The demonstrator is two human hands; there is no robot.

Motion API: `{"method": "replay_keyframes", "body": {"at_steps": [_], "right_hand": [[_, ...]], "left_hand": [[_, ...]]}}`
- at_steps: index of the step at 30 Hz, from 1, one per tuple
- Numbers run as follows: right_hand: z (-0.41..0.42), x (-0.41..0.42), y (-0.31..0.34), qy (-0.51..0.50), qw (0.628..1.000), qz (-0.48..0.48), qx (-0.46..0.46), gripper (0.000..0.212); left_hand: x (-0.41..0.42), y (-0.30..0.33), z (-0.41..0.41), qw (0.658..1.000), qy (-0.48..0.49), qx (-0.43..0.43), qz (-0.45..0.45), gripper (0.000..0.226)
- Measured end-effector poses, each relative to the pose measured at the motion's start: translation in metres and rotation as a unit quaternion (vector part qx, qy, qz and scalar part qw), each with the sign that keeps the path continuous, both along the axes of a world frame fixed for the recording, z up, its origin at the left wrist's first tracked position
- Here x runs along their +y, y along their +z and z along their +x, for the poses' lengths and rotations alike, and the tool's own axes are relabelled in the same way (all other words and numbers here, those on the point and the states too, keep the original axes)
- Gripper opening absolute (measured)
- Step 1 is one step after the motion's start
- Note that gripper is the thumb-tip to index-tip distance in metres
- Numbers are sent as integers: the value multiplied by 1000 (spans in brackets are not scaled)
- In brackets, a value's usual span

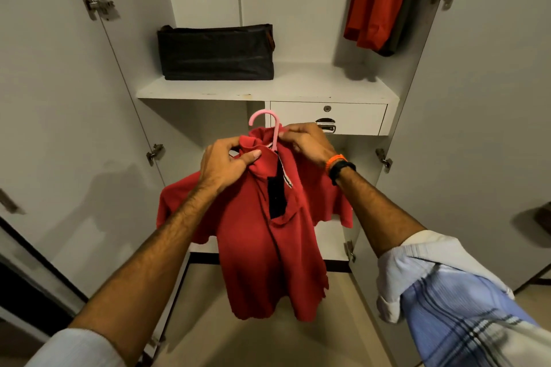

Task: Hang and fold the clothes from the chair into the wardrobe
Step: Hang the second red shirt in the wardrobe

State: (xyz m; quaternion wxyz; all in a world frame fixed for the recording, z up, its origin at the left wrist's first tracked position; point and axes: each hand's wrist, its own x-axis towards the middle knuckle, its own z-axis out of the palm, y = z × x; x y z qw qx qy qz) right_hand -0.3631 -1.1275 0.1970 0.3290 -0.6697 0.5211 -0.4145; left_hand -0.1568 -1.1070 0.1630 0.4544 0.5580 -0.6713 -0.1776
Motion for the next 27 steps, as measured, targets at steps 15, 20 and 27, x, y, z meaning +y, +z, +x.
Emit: {"method": "replay_keyframes", "body": {"at_steps": [15,20,27], "right_hand": [[-39,-2,-49,5,999,-45,24,17],[-43,3,-48,6,999,-47,1,17],[-51,9,-48,12,999,-40,-4,15]], "left_hand": [[-11,-11,-7,994,-62,81,27,22],[-11,-6,-2,996,-59,64,23,22],[-14,16,18,995,-50,76,42,15]]}}
